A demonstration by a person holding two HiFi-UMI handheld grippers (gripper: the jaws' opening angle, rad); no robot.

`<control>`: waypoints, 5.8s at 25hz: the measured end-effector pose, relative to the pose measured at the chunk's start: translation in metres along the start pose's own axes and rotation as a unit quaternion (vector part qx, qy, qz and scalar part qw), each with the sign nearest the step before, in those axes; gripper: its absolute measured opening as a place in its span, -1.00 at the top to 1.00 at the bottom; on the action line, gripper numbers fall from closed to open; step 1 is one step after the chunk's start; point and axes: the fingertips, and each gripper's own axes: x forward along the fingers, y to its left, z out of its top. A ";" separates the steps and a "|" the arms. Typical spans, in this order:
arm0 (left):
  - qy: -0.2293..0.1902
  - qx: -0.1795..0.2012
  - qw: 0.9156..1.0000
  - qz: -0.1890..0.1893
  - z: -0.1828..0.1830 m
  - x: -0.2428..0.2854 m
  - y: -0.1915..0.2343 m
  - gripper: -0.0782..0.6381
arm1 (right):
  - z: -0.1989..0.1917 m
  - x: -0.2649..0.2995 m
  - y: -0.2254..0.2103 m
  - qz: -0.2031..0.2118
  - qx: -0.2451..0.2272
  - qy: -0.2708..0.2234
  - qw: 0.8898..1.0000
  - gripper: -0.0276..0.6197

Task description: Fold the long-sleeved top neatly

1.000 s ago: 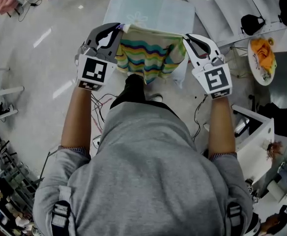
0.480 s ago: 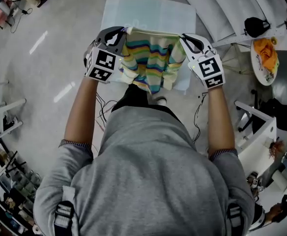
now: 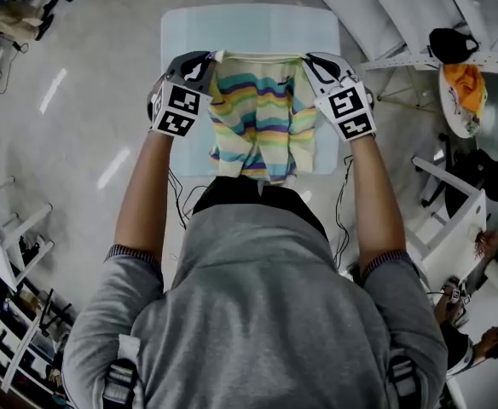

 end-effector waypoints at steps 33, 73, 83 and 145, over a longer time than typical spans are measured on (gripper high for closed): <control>0.099 -0.093 0.990 -0.048 -0.158 0.243 0.058 0.62 | -0.160 0.264 -0.085 -0.019 0.094 0.090 0.991 0.72; 0.084 -0.224 0.971 0.023 -0.166 0.133 -0.072 0.10 | -0.243 0.097 -0.025 -0.094 0.288 0.042 0.952 0.26; 0.115 -0.208 0.965 0.115 -0.194 0.144 -0.048 0.64 | -0.268 0.136 -0.016 -0.056 0.268 0.100 0.957 0.14; 0.125 -0.082 0.985 0.089 -0.234 0.076 0.158 0.25 | -0.221 0.140 -0.117 -0.090 0.155 0.100 0.979 0.09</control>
